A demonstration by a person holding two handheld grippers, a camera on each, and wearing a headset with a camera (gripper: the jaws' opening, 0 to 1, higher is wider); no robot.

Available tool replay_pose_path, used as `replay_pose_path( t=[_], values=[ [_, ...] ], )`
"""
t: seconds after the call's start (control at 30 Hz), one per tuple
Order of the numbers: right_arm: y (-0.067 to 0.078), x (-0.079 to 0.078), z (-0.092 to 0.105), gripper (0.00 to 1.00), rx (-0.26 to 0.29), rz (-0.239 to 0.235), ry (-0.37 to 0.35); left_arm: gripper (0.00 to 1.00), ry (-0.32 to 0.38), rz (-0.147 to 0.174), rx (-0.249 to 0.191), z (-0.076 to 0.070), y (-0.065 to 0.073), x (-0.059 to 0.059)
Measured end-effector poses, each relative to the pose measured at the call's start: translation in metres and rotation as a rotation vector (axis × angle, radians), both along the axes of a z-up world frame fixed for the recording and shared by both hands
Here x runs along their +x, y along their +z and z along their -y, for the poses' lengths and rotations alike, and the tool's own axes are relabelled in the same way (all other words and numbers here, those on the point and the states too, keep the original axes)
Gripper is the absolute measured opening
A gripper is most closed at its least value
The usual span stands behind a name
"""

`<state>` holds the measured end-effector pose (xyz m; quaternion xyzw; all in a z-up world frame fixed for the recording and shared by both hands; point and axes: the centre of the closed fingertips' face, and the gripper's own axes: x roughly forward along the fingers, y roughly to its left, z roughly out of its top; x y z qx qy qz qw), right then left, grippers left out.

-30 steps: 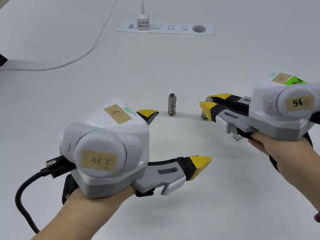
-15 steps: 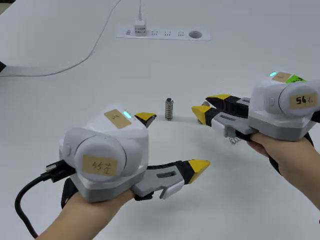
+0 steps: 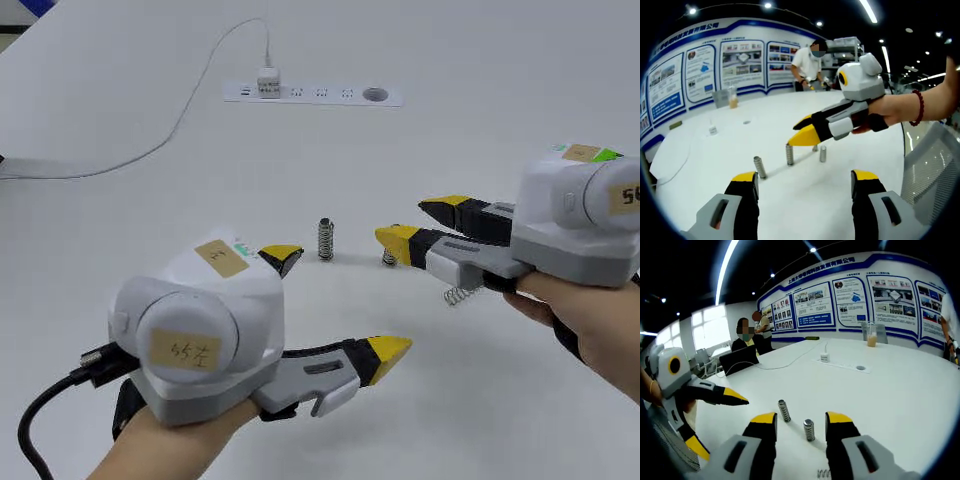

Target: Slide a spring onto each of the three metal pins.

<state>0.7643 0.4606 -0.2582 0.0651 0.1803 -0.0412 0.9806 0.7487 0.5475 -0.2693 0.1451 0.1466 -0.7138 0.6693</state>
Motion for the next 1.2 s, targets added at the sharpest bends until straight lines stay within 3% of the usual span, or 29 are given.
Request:
replay_pose_path(
  t=[0.23,0.73,1.2],
  values=[
    [0.009,-0.018,0.007,0.46,-0.017,-0.004,-0.023,0.78,-0.01,0.017,0.001,0.003,0.001,-0.004],
    [0.026,-0.054,0.011,0.54,0.02,0.031,-0.045,0.74,-0.091,0.066,0.013,0.023,-0.005,-0.022],
    [0.021,-0.085,0.009,0.6,0.036,0.011,-0.026,0.66,-0.12,0.107,0.022,0.046,-0.014,-0.025]
  ],
)
